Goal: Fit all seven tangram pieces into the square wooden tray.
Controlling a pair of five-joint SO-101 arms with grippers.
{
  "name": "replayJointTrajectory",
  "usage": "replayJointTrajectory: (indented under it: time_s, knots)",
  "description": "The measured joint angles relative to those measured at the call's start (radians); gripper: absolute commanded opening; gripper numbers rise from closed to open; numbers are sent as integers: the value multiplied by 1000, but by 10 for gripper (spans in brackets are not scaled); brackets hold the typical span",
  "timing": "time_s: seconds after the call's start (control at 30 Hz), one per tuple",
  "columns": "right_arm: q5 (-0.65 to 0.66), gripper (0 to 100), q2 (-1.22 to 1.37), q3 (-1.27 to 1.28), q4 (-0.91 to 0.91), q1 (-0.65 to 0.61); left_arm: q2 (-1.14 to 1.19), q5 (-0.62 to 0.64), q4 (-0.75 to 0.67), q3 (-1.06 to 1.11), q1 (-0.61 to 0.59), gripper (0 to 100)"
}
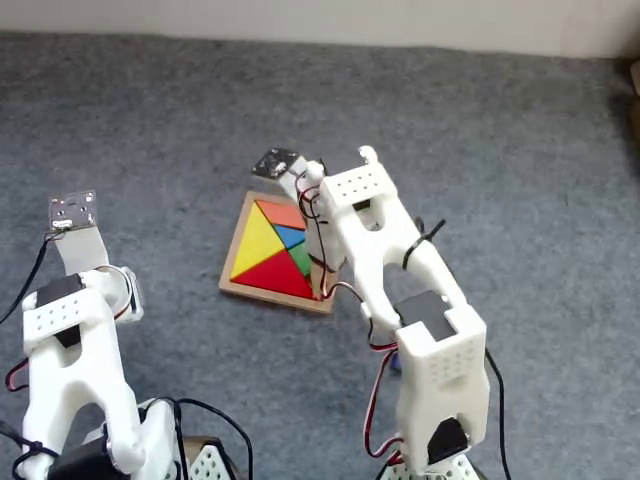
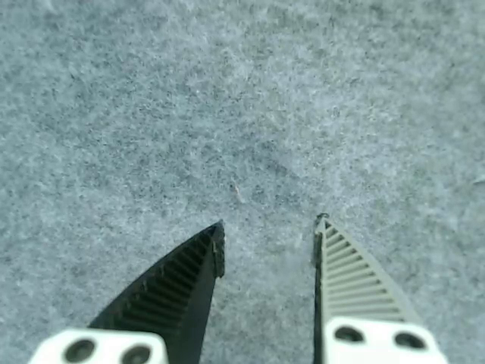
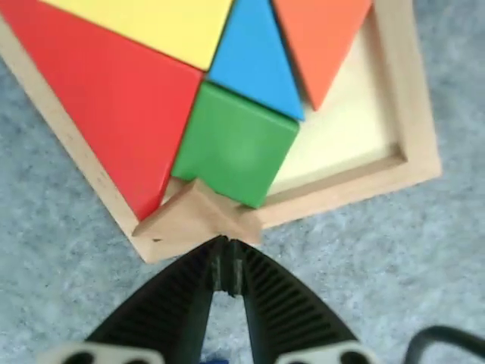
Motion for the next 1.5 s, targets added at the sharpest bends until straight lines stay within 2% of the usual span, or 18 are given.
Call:
replayJointTrajectory:
  time_s: [0.33, 0.5, 1.5]
  knots:
    - [-46, 5, 23, -3, 2, -6, 0, 0, 0, 0, 0, 196]
    - [-48, 5, 23, -3, 3, -44, 0, 0, 0, 0, 0, 196]
    - [-51, 5, -29, 117, -60, -46, 0, 0, 0, 0, 0, 196]
